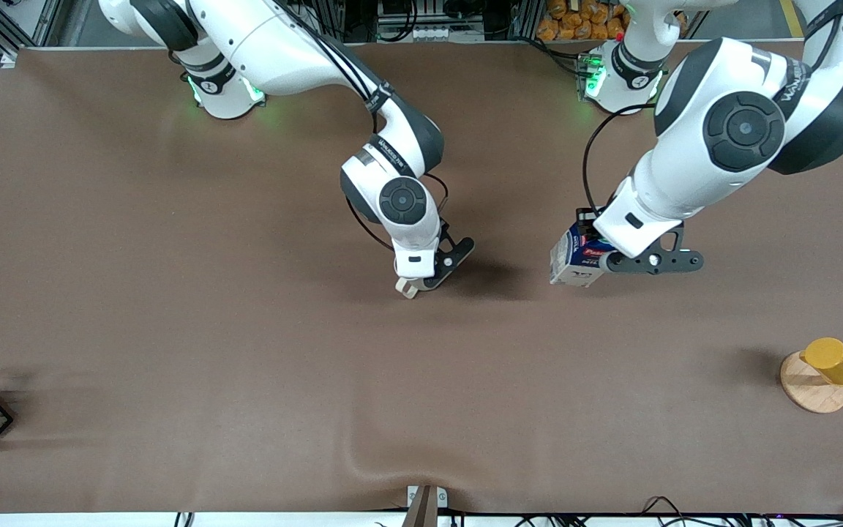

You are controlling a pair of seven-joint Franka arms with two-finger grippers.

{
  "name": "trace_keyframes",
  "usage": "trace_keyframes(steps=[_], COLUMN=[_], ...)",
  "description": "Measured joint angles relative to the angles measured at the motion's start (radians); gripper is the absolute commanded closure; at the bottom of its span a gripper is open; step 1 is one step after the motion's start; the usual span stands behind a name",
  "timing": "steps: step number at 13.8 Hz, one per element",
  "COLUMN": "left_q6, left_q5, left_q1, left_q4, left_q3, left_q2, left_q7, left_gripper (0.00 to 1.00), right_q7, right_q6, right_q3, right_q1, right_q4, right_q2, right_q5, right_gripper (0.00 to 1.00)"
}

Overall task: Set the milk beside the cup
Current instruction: 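Carry the mug and the carton toward the table middle with both grippers, then lower the mug onto the table and open the right gripper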

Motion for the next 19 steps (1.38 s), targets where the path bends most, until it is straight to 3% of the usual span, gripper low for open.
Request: trace_keyframes(steps=[2,3,4,11,15,19], left_q6=[0.0,0.0,0.0,-0.012,-0.037,-0.038], left_q5=[0.0,0.0,-0.001,-0.008,-0.01,-0.01], left_q1=[-0.003,-0.003,-0.003,-0.012,-0.034,-0.114], left_q4=[0.0,0.0,0.0,0.0,-0.004,-0.006], left_q3=[-0.003,-0.003,-0.004,-0.007,-0.008,-0.011], left_q2=[0.0,0.0,0.0,0.0,0.005,0.024], left_q7=[-0.006,-0.006,-0.006,-0.009,-0.034,-0.161], left_gripper=[0.58,0.58,0.58,0.58,0.58,0.57], right_q7=[0.043,0.067,0.083,0.201,0.216,0.216], right_q6=[-0.017,-0.02,-0.022,-0.027,-0.132,-0.244], right_q3=[0.0,0.0,0.0,-0.005,-0.019,-0.026], right_q1=[0.009,0.015,0.021,0.033,-0.002,-0.129], right_q4=[0.001,0.001,0.001,0.012,0.032,0.029], right_q2=[0.0,0.0,0.0,-0.019,-0.128,-0.246], right_q5=[-0.016,-0.029,-0.04,-0.05,-0.05,-0.05], right_gripper=[1.0,0.69,0.01,0.0,0.0,0.0])
